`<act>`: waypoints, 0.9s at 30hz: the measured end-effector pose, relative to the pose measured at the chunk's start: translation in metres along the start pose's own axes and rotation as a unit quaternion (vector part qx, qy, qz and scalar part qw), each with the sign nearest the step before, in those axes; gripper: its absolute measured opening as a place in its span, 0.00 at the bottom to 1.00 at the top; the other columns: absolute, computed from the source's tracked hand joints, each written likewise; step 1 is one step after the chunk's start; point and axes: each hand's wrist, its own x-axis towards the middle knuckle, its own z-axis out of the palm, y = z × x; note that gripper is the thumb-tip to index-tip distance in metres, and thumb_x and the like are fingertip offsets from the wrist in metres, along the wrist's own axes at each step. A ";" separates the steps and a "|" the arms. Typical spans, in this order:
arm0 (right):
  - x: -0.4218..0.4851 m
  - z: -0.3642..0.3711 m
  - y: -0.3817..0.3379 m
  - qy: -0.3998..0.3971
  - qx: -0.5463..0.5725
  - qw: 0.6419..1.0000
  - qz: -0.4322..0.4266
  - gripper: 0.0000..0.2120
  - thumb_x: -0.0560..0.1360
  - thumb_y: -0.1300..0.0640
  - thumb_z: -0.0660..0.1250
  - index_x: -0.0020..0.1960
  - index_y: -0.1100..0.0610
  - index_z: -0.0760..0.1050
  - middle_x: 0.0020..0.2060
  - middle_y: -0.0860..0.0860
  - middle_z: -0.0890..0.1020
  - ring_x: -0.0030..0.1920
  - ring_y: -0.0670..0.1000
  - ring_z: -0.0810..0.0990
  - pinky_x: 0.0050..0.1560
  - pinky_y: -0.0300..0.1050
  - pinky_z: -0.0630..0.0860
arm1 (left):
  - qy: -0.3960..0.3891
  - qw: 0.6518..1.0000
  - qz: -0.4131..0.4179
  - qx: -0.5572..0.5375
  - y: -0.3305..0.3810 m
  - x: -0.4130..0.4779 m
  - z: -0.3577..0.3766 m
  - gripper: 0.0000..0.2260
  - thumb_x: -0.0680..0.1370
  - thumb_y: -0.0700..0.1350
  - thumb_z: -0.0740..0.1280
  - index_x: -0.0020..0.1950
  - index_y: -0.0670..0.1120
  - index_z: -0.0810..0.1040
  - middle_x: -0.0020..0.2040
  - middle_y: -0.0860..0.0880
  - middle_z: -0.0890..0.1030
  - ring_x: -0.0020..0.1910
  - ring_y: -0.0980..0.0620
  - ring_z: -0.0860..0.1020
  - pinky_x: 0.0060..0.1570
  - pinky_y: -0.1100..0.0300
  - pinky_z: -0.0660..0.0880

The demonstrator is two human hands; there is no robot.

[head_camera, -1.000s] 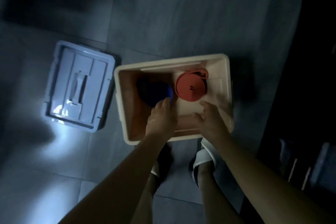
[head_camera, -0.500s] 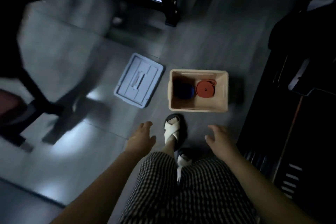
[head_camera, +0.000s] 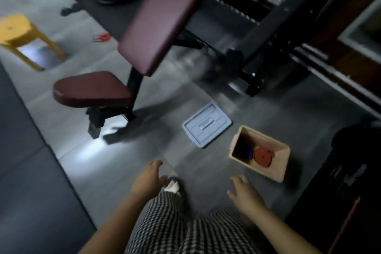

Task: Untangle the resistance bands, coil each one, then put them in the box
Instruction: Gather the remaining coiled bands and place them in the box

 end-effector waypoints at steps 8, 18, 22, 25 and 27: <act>0.049 0.005 -0.176 -0.002 -0.121 0.990 -0.072 0.22 0.79 0.51 0.58 0.70 0.56 0.62 0.67 0.54 0.65 0.67 0.54 0.67 0.65 0.44 0.66 | 0.011 0.996 -0.049 -0.077 -0.175 -0.013 -0.083 0.22 0.79 0.51 0.61 0.70 0.45 0.61 0.69 0.45 0.67 0.65 0.49 0.70 0.60 0.59 0.69; 0.107 0.054 -0.470 -0.013 -0.101 0.983 -0.151 0.21 0.79 0.52 0.58 0.70 0.56 0.61 0.68 0.53 0.63 0.66 0.53 0.69 0.64 0.43 0.66 | 0.067 0.957 -0.189 -0.207 -0.397 -0.001 -0.211 0.21 0.77 0.49 0.65 0.67 0.44 0.67 0.63 0.44 0.75 0.59 0.49 0.75 0.51 0.61 0.69; 0.146 0.061 -0.542 -0.012 -0.106 0.981 -0.161 0.21 0.78 0.52 0.59 0.70 0.55 0.62 0.68 0.51 0.64 0.67 0.50 0.67 0.65 0.39 0.64 | 0.057 0.951 -0.180 -0.244 -0.428 0.048 -0.263 0.22 0.77 0.49 0.65 0.68 0.44 0.66 0.64 0.44 0.74 0.60 0.49 0.74 0.55 0.61 0.69; 0.185 0.060 -0.600 -0.034 -0.090 0.983 -0.156 0.21 0.78 0.52 0.59 0.70 0.53 0.61 0.69 0.51 0.63 0.68 0.50 0.67 0.65 0.39 0.63 | 0.040 0.953 -0.162 -0.254 -0.457 0.089 -0.311 0.22 0.76 0.50 0.66 0.68 0.45 0.66 0.64 0.45 0.74 0.56 0.53 0.75 0.57 0.63 0.70; 0.214 0.053 -0.645 -0.045 -0.079 0.984 -0.150 0.21 0.78 0.52 0.59 0.70 0.53 0.61 0.69 0.52 0.63 0.68 0.50 0.67 0.64 0.39 0.63 | 0.069 0.953 -0.160 -0.247 -0.486 0.106 -0.355 0.23 0.74 0.48 0.69 0.66 0.44 0.69 0.62 0.45 0.75 0.56 0.53 0.76 0.57 0.64 0.71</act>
